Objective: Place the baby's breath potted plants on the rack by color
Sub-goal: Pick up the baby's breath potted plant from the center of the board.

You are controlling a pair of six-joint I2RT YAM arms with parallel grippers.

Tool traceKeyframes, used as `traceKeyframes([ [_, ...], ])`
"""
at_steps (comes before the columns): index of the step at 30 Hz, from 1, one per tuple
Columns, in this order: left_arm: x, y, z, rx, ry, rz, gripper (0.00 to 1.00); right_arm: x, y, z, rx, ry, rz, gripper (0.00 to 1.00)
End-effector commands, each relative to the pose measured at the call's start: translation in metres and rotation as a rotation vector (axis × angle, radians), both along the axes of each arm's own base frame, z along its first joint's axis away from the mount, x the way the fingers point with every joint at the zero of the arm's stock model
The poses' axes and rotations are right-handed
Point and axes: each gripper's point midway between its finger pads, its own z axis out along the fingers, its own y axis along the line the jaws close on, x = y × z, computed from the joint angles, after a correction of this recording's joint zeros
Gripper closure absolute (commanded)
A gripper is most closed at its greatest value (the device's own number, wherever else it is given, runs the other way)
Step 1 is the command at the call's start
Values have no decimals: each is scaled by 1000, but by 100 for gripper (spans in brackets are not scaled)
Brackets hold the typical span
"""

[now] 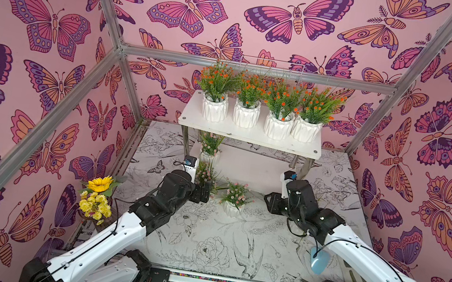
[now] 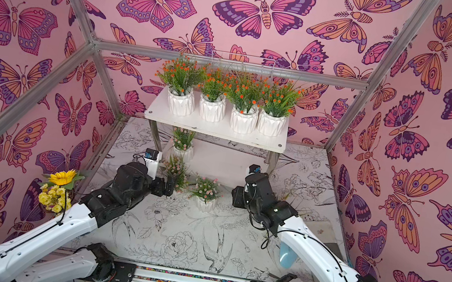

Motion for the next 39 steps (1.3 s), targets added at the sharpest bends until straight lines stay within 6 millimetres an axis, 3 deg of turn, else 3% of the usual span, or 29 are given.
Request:
traceKeyframes([
  [1,-2,3,2,7,-3,9,0,1,15,-23,48,38,-6,61],
  [7,-2,1,0,5,3,3,0,2,39,-61,54,110,23,62],
  [11,-3,2,-1,4,6,4,0,7,53,-69,62,126,43,63],
  [19,-4,6,-4,17,8,15,0,15,70,-72,59,134,69,63],
  [39,-3,5,-9,28,17,17,0,15,81,-63,39,115,93,64],
])
